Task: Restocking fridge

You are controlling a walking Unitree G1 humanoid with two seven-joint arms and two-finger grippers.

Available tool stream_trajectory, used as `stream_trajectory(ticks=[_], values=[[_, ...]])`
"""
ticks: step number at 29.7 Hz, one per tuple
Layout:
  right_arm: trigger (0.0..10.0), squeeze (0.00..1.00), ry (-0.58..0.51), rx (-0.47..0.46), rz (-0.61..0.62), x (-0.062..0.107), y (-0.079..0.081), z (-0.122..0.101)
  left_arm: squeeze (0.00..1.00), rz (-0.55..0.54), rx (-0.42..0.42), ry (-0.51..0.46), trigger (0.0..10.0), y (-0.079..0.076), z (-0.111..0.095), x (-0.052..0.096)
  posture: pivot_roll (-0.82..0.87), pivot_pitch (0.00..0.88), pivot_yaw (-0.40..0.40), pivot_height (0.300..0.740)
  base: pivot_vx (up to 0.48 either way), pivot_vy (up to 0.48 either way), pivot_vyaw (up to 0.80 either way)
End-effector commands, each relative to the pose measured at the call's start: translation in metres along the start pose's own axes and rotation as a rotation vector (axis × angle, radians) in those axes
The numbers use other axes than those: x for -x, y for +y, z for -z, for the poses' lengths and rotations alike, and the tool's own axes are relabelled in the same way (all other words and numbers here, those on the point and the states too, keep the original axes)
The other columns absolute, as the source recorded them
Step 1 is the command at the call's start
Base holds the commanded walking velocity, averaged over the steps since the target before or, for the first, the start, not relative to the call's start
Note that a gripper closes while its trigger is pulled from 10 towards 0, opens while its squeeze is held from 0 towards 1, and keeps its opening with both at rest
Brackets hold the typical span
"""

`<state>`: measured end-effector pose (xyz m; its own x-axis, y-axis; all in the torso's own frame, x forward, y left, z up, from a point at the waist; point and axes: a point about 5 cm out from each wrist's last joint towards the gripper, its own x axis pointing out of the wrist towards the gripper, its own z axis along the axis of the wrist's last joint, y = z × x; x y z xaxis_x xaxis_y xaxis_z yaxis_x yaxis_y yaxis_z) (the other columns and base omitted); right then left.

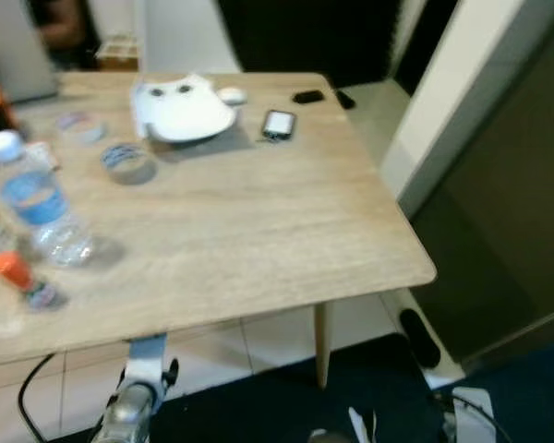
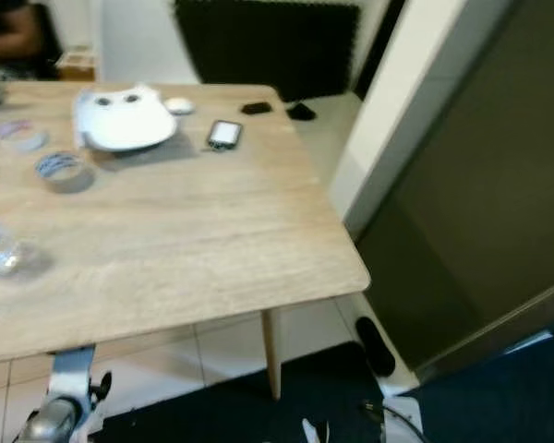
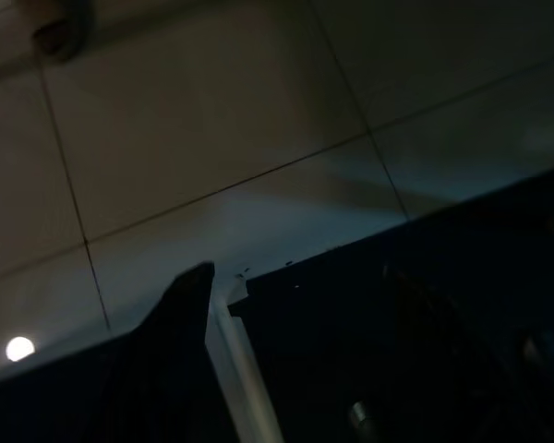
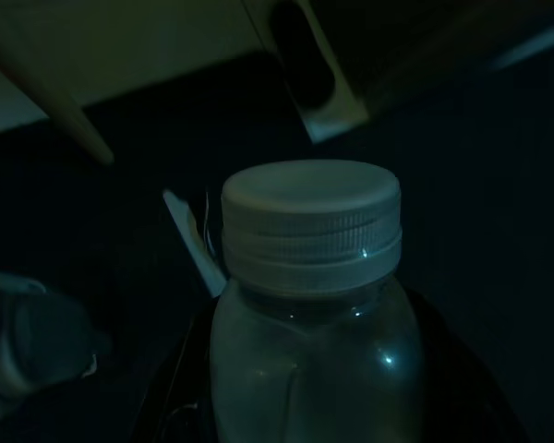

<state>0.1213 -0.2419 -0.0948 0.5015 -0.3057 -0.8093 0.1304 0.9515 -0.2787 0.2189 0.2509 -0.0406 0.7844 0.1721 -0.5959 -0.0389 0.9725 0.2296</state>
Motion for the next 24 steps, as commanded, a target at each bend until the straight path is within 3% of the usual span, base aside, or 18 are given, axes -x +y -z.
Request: stream_trajectory(ticks=[1,16,24], values=[[10.0,0.00,0.002,0.003,0.023,0.000,-0.008,0.002,0.00,0.022,-0.001,0.031,10.0,-0.007,0.009,0.002,0.04,0.078,-0.053,0.740,0.000,0.000,-0.77],[10.0,0.00,0.017,0.002,0.029,0.002,-0.009,0.009,0.00,0.047,-0.019,0.036,10.0,-0.011,0.010,0.002,0.03,0.075,-0.042,0.740,0.000,0.000,-0.77],[10.0,0.00,0.013,0.005,0.021,0.002,-0.005,0.008,0.00,0.097,-0.086,0.121,10.0,-0.013,0.037,0.013,0.02,0.074,-0.039,0.740,0.000,0.000,-0.77]])
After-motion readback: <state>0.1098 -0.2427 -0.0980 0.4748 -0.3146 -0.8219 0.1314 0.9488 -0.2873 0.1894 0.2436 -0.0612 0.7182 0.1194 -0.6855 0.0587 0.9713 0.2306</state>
